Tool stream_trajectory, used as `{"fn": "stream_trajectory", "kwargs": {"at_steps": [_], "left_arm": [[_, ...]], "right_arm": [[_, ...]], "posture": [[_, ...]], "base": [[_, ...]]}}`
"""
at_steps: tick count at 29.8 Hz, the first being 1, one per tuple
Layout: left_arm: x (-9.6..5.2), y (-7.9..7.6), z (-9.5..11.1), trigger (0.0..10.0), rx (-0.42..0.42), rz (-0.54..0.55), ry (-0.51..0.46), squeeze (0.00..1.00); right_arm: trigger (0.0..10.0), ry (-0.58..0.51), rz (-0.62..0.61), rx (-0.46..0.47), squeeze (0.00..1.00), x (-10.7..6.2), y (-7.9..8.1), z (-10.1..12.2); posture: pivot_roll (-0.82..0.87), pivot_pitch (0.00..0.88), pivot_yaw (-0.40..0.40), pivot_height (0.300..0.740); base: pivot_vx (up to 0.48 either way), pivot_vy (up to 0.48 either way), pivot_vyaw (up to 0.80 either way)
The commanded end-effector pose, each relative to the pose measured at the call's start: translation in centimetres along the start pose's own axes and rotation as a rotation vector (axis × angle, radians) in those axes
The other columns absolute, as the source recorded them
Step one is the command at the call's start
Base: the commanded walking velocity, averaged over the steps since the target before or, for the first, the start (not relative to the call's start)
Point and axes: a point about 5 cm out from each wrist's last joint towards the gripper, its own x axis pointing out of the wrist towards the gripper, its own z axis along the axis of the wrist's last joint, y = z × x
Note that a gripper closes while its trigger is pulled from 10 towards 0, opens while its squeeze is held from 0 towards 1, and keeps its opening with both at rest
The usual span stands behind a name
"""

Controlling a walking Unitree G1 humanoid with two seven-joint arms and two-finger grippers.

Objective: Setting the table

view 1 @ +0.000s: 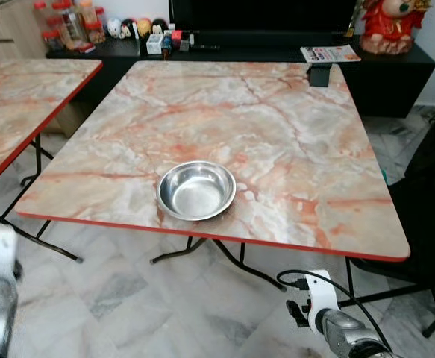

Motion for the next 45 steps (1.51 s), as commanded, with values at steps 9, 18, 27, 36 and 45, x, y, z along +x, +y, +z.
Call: {"fn": "stream_trajectory", "kwargs": {"at_steps": [9,18,27,36,45], "left_arm": [[0.4,-5.6,-2.5,10.0,-0.082,-0.217,0.136,0.0],[-0.7,-13.8,-1.6,10.0,-0.282,-0.453,0.096,0.0],[-1.4,-15.7,-2.8,10.0,-0.317,-0.476,0.126,0.0],[-3.0,-17.3,-5.4,10.0,-0.234,-0.51,0.161,0.0],[-3.1,-17.3,-5.9,10.0,-0.26,-0.487,0.178,0.0]], "right_arm": [[10.0,0.008,-0.001,0.009,0.0,0.0,0.1,-0.2],[10.0,0.0,-0.019,0.026,0.0,0.0,-0.1,-0.3],[10.0,-0.014,-0.031,0.038,0.0,0.0,-0.2,-0.1],[10.0,-0.021,-0.035,0.046,0.0,0.0,-0.1,0.1],[10.0,-0.013,-0.04,0.075,0.0,0.0,-0.1,0.1]], "posture": [[-0.01,0.021,0.067,0.74],[-0.05,0.004,0.062,0.74],[-0.07,0.027,0.057,0.74],[-0.07,0.037,0.058,0.74],[-0.07,0.041,0.067,0.74]], "base": [[0.0,0.0,0.0],[0.0,0.0,0.0],[0.0,0.0,0.0],[0.0,0.0,0.0],[0.0,0.135,-0.18]]}}
